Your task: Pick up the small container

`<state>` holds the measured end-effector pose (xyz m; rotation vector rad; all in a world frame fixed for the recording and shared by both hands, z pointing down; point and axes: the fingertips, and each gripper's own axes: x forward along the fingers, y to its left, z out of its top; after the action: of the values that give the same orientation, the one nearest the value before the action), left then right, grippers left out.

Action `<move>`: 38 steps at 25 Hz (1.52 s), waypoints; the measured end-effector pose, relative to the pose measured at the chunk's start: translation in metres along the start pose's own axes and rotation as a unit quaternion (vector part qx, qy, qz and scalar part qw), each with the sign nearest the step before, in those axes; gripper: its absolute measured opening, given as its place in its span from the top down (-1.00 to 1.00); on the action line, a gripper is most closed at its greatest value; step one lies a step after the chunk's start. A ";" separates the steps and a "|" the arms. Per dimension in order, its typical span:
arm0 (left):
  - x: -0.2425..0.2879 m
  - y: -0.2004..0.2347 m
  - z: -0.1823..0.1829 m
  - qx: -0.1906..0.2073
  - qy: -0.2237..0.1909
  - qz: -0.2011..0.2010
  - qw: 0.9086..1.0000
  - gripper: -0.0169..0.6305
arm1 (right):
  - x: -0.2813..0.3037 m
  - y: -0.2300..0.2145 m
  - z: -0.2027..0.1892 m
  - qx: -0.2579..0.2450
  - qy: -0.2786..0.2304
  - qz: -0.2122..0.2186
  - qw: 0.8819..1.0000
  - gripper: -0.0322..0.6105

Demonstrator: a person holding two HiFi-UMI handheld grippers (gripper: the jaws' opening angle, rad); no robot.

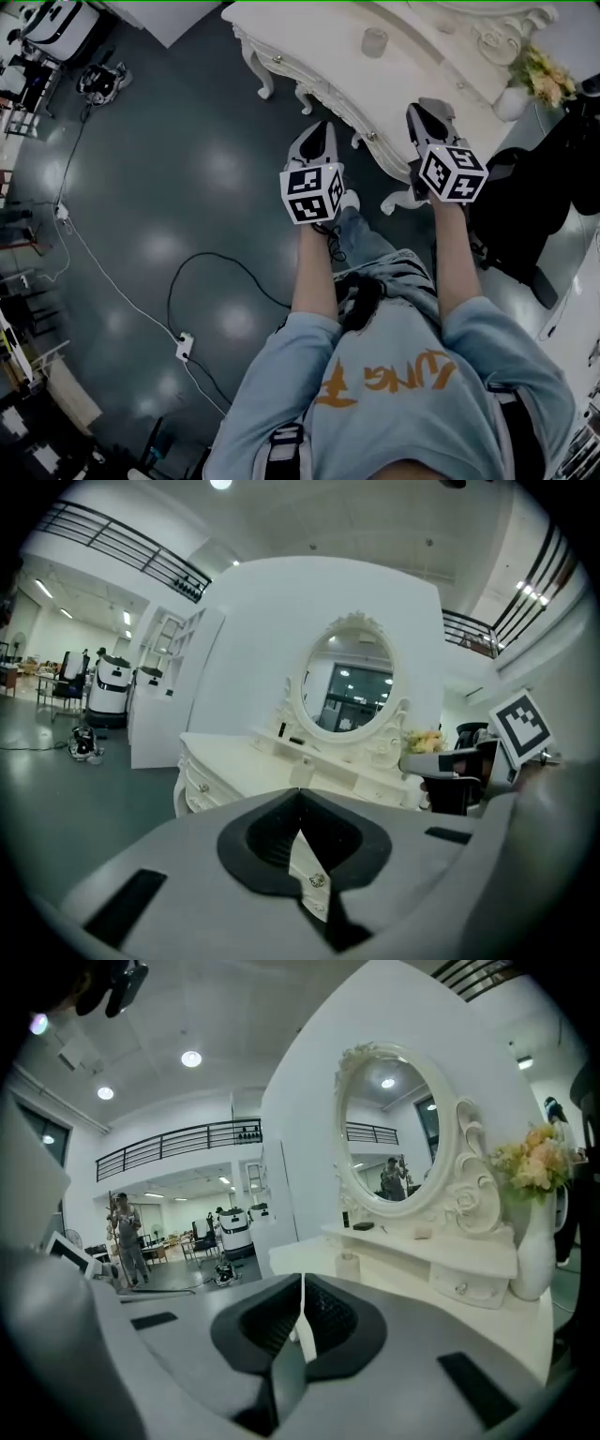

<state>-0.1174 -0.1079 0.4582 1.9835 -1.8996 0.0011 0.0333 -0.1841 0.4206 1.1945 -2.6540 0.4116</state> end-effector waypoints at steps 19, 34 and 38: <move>0.175 -0.034 0.059 0.081 0.055 -0.028 0.995 0.88 | 0.113 -0.136 0.063 0.083 -0.031 -0.010 0.996 0.81; 0.216 -0.031 0.056 0.100 0.082 -0.045 0.991 0.88 | 0.127 -0.149 0.065 -0.031 -0.010 -0.043 0.999 0.80; 0.217 -0.021 0.045 0.087 0.093 -0.039 0.991 0.88 | 0.140 -0.137 0.050 -0.034 -0.002 -0.025 0.999 0.80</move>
<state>-0.0917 -0.3286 0.4688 2.0891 -1.7541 0.3285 0.0418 -0.3849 0.4376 1.2380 -2.6127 0.3083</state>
